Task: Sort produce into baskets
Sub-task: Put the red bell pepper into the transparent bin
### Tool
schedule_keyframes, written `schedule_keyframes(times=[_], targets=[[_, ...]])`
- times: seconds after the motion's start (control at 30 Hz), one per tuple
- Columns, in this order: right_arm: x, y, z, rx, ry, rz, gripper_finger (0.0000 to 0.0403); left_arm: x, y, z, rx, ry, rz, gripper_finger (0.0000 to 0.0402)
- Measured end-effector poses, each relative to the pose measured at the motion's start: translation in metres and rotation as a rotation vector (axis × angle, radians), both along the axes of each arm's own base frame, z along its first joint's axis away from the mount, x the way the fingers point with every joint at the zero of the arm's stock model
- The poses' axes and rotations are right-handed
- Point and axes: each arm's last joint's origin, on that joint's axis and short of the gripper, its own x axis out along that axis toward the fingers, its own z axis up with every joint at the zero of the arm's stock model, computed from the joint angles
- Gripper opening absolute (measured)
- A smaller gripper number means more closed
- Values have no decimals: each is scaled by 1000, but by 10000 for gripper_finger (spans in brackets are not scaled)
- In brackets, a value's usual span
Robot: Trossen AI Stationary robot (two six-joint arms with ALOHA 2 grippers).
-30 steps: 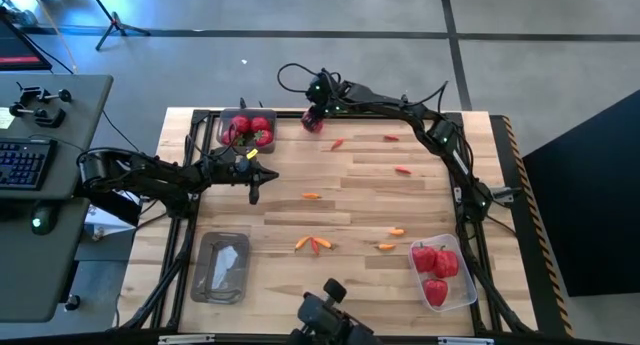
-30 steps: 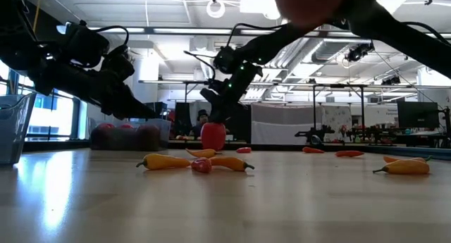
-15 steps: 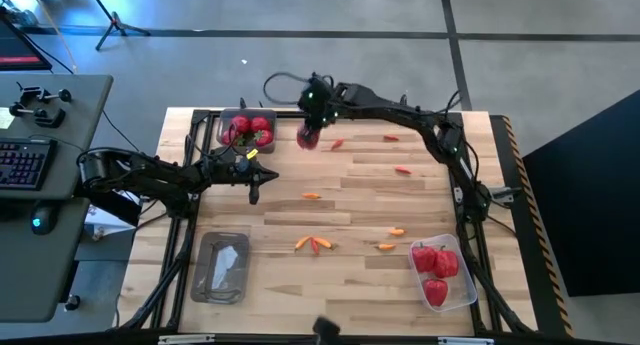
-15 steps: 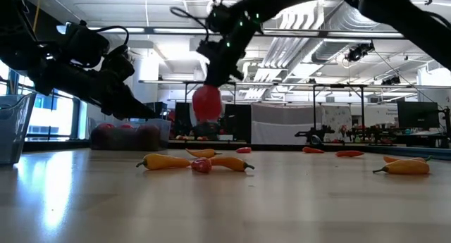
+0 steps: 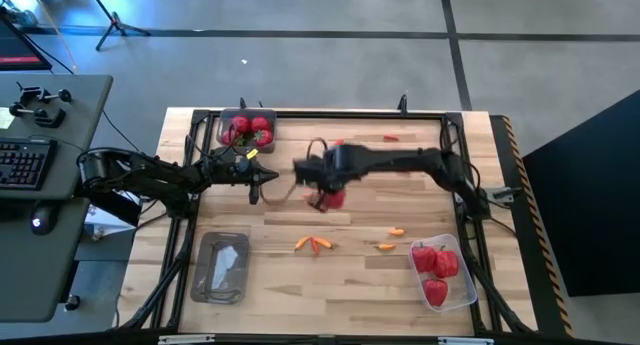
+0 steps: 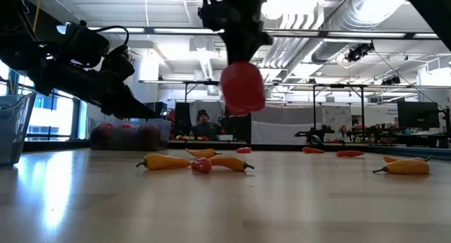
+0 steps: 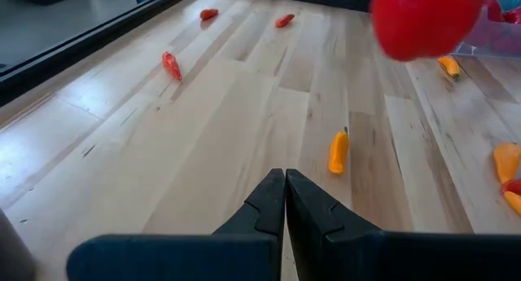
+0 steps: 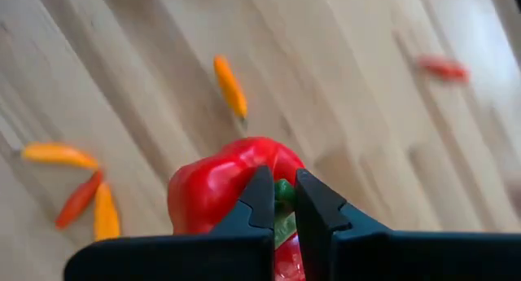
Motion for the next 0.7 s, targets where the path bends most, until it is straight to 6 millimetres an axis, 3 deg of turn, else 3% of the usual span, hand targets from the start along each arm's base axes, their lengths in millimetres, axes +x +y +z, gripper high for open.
schedule_keyframes(times=[0.27,0.43,0.7], targets=[[-34,84,13,-15,67,-199,5,0,0,0,10,1,-5,0],[-56,132,21,42,19,-268,5,0,0,0,9,1,-6,0],[-109,192,11,134,95,-386,5,0,0,0,6,1,-8,0]])
